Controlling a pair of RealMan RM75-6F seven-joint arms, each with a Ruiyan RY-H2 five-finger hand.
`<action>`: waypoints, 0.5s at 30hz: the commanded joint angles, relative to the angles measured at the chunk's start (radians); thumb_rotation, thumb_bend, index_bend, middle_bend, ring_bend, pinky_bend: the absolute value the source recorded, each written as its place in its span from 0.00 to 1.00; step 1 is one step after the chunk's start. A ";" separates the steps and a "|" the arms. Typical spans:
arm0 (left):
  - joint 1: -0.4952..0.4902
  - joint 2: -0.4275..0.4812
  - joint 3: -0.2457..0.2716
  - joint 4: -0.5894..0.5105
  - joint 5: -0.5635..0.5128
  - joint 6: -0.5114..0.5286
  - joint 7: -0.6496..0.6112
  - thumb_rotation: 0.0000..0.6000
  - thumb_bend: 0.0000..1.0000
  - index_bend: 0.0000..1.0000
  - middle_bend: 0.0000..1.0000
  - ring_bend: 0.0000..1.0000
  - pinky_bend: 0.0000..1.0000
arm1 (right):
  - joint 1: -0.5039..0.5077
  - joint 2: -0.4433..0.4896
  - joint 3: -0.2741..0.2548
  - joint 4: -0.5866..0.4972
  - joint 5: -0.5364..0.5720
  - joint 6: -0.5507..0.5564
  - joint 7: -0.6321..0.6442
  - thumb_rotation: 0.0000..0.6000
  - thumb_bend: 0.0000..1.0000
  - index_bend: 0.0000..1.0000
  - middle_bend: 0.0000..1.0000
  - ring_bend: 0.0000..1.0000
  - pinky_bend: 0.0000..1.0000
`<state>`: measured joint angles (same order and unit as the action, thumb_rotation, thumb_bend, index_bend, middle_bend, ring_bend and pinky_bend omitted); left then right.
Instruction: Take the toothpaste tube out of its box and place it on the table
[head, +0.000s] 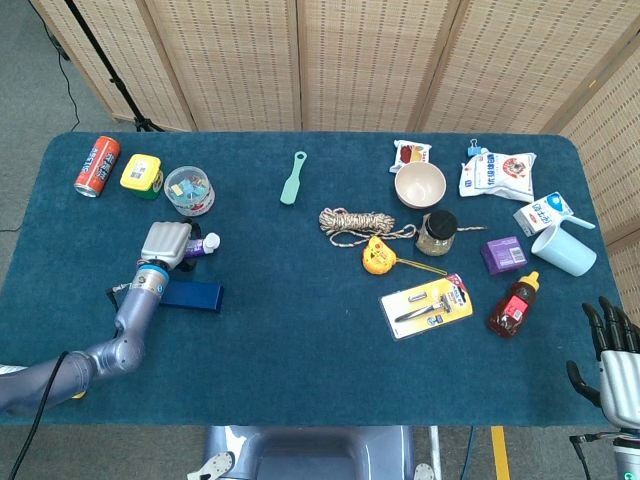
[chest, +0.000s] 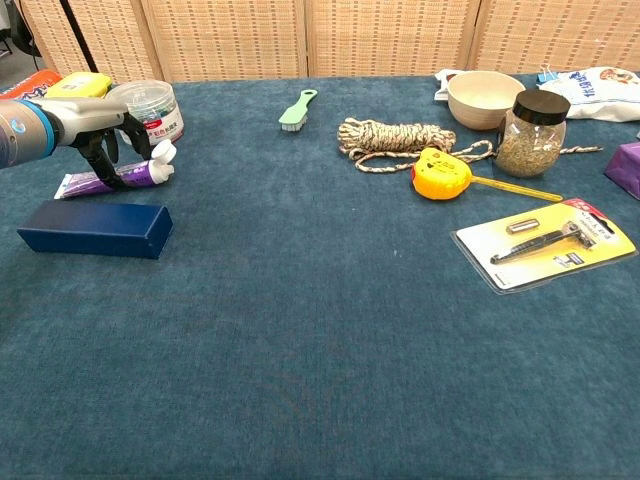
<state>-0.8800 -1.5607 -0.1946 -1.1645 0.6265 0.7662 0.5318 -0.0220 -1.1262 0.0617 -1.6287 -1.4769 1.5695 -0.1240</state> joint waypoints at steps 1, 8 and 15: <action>-0.007 -0.010 0.007 0.014 -0.008 -0.004 0.003 1.00 0.27 0.35 0.26 0.36 0.33 | -0.002 0.000 0.000 -0.003 0.001 0.002 -0.002 1.00 0.37 0.03 0.00 0.03 0.13; -0.014 -0.034 0.005 0.043 -0.010 0.003 -0.004 1.00 0.27 0.35 0.26 0.36 0.35 | -0.003 0.000 0.001 -0.006 0.001 0.003 -0.006 1.00 0.37 0.03 0.00 0.03 0.13; -0.012 -0.034 0.006 0.035 0.005 -0.014 -0.031 1.00 0.27 0.36 0.27 0.38 0.42 | -0.004 0.001 0.002 -0.010 0.002 0.002 -0.010 1.00 0.37 0.03 0.00 0.03 0.13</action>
<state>-0.8931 -1.5957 -0.1892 -1.1265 0.6288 0.7546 0.5037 -0.0256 -1.1255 0.0639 -1.6385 -1.4745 1.5718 -0.1341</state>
